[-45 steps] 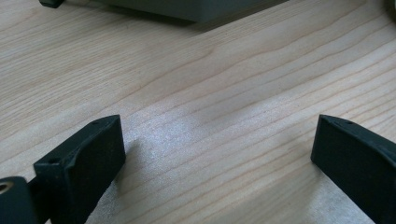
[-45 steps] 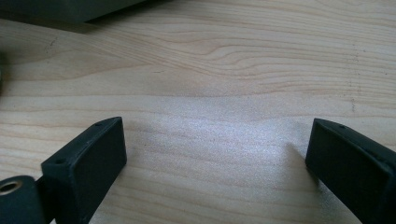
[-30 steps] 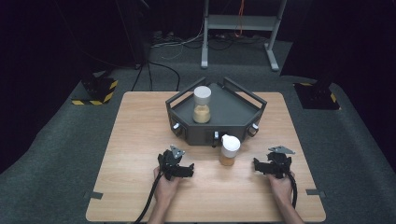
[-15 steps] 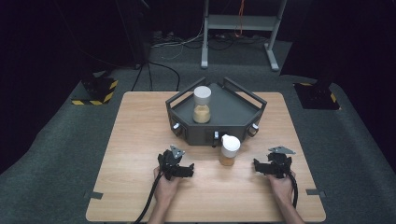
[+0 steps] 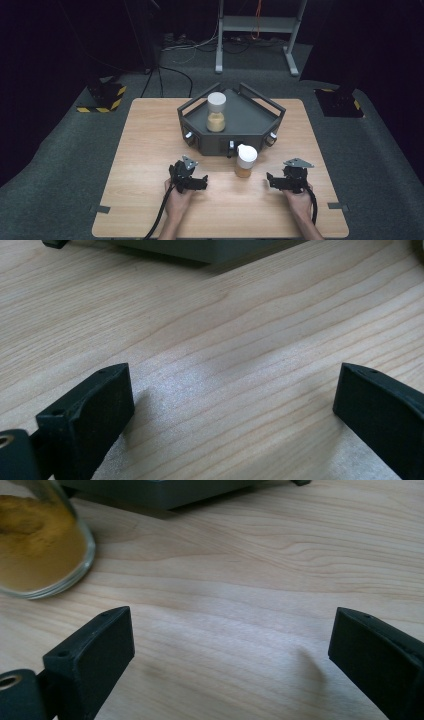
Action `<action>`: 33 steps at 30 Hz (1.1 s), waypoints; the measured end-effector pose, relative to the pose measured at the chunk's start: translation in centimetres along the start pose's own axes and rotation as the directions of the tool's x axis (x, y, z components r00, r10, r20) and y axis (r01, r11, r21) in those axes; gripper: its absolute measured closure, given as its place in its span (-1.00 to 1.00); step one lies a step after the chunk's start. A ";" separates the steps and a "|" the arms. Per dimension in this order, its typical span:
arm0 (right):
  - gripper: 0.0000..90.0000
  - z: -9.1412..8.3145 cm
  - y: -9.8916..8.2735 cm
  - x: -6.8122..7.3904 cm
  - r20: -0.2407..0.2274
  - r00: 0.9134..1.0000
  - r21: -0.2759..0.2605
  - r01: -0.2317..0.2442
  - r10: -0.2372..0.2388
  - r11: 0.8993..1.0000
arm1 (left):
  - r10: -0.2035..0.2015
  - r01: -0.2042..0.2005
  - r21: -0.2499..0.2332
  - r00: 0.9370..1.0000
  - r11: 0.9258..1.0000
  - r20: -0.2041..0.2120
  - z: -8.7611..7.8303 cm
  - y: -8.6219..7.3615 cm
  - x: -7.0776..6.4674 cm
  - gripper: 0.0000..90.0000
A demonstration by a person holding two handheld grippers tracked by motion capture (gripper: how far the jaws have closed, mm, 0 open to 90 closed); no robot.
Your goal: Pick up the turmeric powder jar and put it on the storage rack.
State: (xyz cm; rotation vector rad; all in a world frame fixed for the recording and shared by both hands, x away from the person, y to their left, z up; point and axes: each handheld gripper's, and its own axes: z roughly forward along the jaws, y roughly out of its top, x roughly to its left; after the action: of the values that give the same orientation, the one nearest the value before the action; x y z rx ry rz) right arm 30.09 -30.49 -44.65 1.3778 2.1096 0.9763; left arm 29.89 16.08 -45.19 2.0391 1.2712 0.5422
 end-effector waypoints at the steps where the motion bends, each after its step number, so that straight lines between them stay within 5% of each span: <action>1: -0.91 0.0 -0.1 0.0 -0.008 1.000 -0.001 0.000 0.000 1.000 | -0.001 0.001 0.000 1.000 1.000 0.001 0.0 0.0 0.0 -0.94; 18: -0.90 0.3 -0.5 0.3 -0.166 0.985 -0.031 0.031 -0.036 0.999 | 0.000 0.000 0.000 1.000 1.000 0.000 0.0 0.0 0.0 -0.94; 33: -0.89 1.0 0.1 1.2 -0.231 0.971 -0.056 0.056 -0.068 0.997 | -0.001 0.001 0.000 1.000 1.000 0.000 0.0 0.0 0.0 -0.94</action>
State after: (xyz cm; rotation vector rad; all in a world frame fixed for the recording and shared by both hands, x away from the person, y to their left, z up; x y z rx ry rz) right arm 30.34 -29.02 -45.21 1.2163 2.2653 1.2066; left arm 29.88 16.08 -45.19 2.0380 1.2721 0.5412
